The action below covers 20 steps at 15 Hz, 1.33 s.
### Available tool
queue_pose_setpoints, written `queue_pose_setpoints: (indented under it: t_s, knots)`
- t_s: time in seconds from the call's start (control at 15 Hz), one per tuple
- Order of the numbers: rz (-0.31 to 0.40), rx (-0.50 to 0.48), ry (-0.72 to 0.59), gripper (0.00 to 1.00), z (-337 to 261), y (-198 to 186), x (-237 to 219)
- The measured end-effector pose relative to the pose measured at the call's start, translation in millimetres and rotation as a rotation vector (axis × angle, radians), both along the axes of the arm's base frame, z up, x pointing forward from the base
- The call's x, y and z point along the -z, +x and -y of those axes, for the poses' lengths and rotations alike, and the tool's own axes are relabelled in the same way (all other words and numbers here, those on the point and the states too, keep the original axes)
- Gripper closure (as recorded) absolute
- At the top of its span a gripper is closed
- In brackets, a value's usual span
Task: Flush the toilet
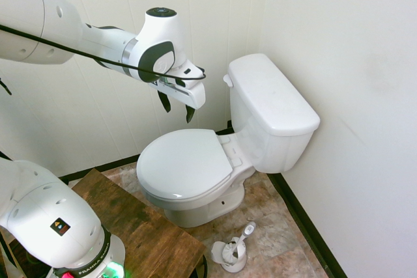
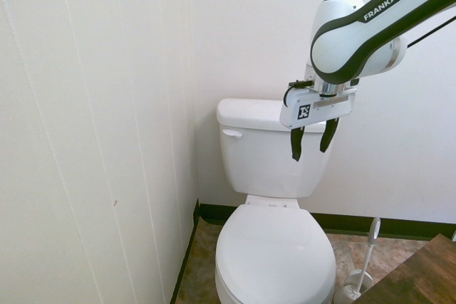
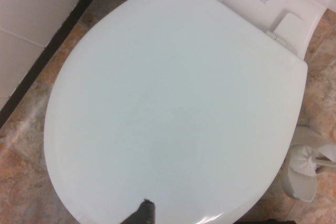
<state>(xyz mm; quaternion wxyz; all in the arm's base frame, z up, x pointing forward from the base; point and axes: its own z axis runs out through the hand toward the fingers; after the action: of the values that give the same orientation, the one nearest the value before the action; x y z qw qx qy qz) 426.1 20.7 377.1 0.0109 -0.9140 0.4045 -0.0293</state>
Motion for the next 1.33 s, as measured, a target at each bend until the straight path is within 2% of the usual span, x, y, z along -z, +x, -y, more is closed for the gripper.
queue_pose_setpoints:
  t_s: [0.2,0.33,0.73,0.8,1.07,1.33]
  knots:
    - [-0.001,0.001,0.003,0.0,-2.3,2.4,4.2]
    - [0.026,0.005,0.014,0.0,-8.7,12.6,8.3]
    - [0.127,0.044,0.008,0.0,-68.0,103.4,9.3]
    - [0.152,0.062,0.009,1.0,-76.8,121.8,10.1]
    - [0.234,0.139,-0.002,1.0,-92.5,185.6,16.1]
    - [0.281,0.214,-0.022,1.0,-97.4,224.2,24.5]
